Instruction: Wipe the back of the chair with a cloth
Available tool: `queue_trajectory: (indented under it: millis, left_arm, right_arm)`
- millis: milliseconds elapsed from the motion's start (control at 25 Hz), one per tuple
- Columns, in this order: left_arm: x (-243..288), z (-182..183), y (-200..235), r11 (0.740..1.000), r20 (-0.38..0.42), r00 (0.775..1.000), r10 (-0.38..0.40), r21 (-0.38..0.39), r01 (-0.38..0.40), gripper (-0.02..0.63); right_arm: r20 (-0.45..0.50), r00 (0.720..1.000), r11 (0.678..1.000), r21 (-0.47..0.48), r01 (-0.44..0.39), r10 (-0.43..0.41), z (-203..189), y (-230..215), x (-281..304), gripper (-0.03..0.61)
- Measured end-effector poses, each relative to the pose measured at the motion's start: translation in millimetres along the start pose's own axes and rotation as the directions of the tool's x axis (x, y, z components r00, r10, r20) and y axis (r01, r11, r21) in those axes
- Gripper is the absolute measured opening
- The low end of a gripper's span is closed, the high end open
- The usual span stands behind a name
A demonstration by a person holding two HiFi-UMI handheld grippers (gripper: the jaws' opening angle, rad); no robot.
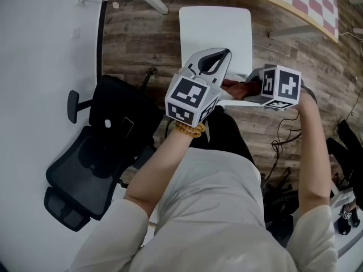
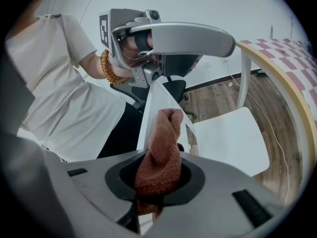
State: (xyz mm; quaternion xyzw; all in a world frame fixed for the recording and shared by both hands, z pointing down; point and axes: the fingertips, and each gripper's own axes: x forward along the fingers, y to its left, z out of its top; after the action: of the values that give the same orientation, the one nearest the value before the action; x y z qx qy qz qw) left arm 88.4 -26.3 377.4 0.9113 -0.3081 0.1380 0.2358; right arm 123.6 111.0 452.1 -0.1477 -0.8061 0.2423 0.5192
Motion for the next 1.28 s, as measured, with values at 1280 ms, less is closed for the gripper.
queue_trajectory:
  millis: [1280]
  left_arm:
    - [40.6, -28.5, 6.0, 0.998, -0.020, 1.000, -0.005, -0.062, 0.004, 0.018]
  right_arm:
    - [-0.099, 0.994, 0.997, 0.059, 0.056, -0.050, -66.3, -86.4, 90.2, 0.086]
